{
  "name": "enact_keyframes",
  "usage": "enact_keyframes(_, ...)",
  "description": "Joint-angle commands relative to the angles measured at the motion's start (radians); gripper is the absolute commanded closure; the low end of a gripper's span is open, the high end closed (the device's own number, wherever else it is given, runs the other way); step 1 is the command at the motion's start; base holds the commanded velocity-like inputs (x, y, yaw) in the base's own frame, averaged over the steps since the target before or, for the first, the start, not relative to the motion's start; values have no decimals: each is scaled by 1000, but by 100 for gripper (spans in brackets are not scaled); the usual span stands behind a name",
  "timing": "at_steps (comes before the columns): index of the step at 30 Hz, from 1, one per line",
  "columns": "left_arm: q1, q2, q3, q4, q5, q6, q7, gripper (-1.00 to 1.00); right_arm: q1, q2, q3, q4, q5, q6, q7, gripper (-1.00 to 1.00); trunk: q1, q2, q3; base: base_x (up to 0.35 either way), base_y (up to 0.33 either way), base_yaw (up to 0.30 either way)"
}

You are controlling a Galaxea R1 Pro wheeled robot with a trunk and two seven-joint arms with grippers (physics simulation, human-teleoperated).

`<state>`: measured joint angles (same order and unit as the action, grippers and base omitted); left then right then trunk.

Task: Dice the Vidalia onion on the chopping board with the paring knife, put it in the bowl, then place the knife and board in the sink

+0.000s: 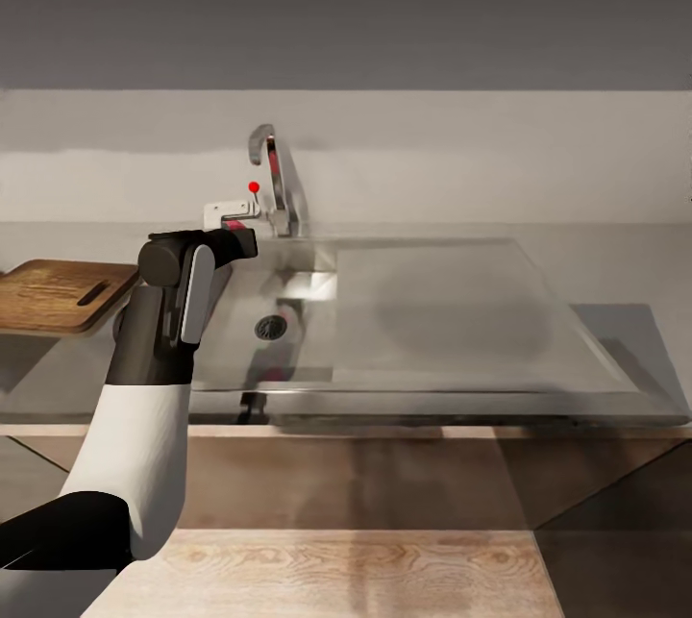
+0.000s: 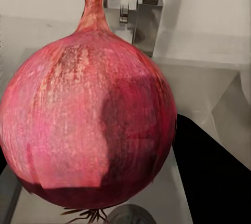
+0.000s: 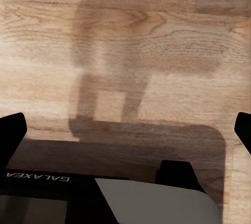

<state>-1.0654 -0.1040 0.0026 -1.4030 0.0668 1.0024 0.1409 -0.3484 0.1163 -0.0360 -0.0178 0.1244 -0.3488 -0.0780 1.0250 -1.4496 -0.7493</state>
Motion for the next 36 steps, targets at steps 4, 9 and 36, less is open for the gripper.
enact_keyframes(4,-1,0,0,-1,7,4,7,100,-1,0,-4,1,11,-2,-6,-100,0,0,6,0,0,0)
enact_keyframes(9,-1,0,0,-1,7,4,7,100,-1,0,-4,1,11,-2,-6,-100,0,0,13,0,0,0)
enact_keyframes(36,-1,0,0,-1,7,4,7,100,-1,-1,-4,1,11,-2,-7,-100,0,0,56,0,0,0)
